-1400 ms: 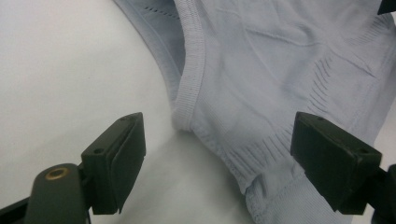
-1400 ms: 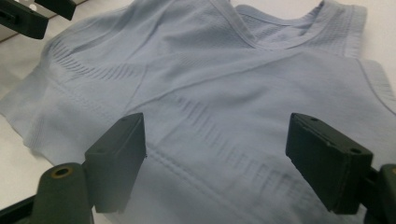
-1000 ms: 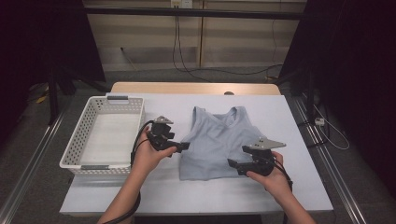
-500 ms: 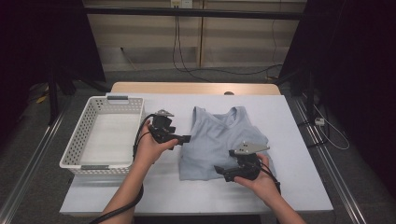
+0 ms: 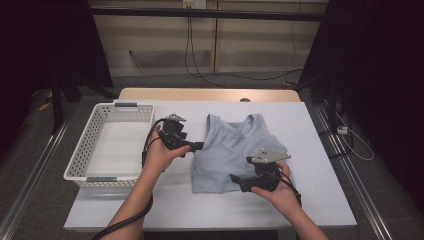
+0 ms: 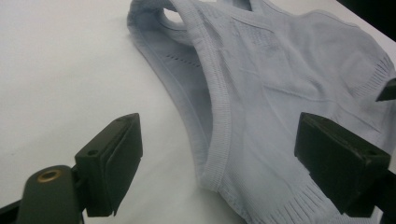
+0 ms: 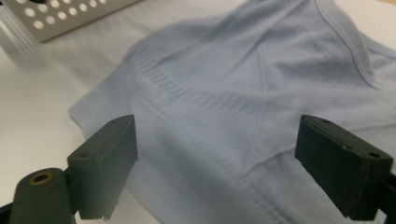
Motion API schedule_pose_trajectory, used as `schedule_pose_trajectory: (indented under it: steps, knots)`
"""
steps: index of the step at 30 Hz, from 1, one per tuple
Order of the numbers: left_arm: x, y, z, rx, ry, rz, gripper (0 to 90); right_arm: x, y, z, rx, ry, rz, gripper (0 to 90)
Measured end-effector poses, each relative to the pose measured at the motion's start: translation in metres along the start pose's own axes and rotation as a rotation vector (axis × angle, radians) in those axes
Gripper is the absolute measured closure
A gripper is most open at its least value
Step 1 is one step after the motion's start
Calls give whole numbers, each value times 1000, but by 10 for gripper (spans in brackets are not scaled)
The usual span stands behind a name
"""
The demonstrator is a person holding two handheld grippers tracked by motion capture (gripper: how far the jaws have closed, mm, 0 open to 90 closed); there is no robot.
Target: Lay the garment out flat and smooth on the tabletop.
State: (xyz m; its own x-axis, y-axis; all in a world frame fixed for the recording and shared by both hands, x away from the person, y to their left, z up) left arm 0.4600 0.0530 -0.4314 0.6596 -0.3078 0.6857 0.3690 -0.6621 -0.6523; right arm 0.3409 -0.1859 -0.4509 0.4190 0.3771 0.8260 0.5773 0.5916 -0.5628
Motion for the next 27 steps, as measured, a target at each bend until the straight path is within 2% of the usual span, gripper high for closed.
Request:
schedule_pose_trajectory:
  steps: [5, 12, 21, 27]
  knots:
    - [3, -2, 2, -2, -9, -5, 139, 3, 11, 17, 67, -20, 11, 116]
    - [7, -5, 4, 0, -13, -12, 132, 4, 29, 35, 124, -50, 39, 122]
    - [9, -10, 8, 9, -9, -17, 132, 11, 44, 53, 174, -96, 38, 131]
    - [10, -12, 11, 9, -26, -17, 132, 15, 52, 62, 186, -109, 29, 156]
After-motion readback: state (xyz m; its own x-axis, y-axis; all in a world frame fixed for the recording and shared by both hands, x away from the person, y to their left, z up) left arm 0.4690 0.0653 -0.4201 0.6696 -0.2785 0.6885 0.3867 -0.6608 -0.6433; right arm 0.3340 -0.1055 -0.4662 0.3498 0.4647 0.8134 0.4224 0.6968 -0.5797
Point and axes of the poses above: each handheld gripper's, and its own axes: y roughly forward along the jaws, x roughly out of its top, z roughly to its left, the point moved 4 cm from there along y, roughly forward along the jaws, and after that the axes turned 4 degrees about -y, right-handed, at the moved point
